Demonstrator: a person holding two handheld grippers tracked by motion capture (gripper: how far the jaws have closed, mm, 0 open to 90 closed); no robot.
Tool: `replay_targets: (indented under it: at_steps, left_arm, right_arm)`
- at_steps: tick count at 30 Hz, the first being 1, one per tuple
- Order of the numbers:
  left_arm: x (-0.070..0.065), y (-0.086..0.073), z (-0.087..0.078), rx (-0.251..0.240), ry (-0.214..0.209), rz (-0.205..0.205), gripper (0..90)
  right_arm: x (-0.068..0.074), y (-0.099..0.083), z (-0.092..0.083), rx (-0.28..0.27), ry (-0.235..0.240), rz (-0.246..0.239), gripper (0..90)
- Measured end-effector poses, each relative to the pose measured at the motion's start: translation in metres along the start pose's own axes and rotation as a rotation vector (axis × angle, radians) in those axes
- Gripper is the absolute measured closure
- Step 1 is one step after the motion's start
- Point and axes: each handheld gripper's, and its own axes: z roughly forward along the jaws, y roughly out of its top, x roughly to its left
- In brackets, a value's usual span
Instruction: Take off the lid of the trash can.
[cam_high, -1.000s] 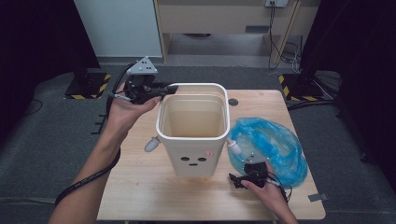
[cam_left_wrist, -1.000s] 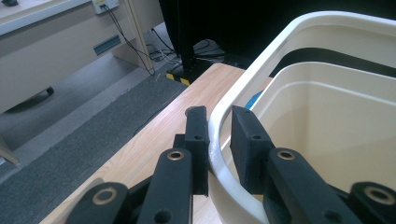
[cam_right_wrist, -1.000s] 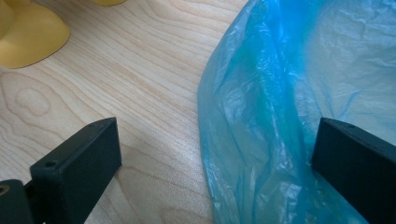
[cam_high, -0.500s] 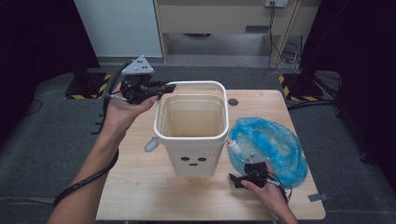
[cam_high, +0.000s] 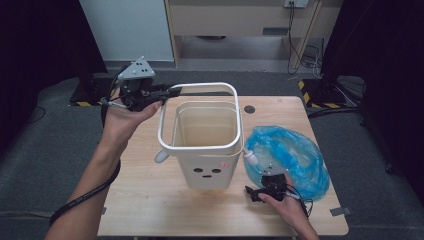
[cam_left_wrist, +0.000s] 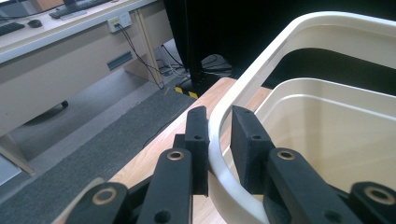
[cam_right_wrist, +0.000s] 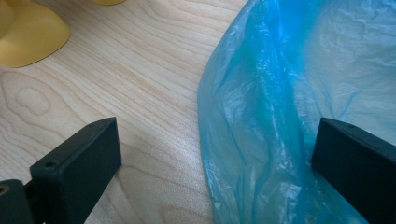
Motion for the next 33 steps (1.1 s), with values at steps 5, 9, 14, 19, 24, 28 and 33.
replay_targets:
  at_steps: [5, 9, 14, 19, 24, 28, 33]
  left_arm:
    - [0.005, -0.005, -0.008, -0.009, 0.008, -0.013, 77.0]
    - [0.008, -0.009, -0.015, -0.013, 0.015, -0.016, 77.0]
    - [0.013, -0.014, -0.027, -0.032, 0.030, -0.024, 77.0]
    - [0.018, -0.020, -0.039, -0.040, 0.046, -0.032, 77.0]
    - [0.022, -0.023, -0.046, -0.046, 0.058, -0.037, 77.0]
    - [0.024, -0.025, -0.049, -0.047, 0.064, -0.039, 77.0]
    - [0.026, -0.026, -0.049, -0.043, 0.068, -0.040, 77.0]
  right_arm:
    - [0.000, 0.000, 0.000, 0.000, 0.000, 0.001, 1.4]
    - [0.000, 0.000, 0.000, 0.000, -0.001, -0.001, 1.4]
    - [0.000, 0.000, 0.000, 0.001, -0.001, 0.000, 1.4]
    - [0.000, 0.000, 0.000, 0.001, -0.002, 0.001, 1.4]
    - [0.000, 0.000, 0.000, 0.001, -0.002, 0.001, 1.4]
    - [0.000, 0.000, 0.000, 0.001, -0.002, 0.002, 1.4]
    - [0.000, 0.000, 0.000, 0.001, -0.001, 0.002, 1.4]
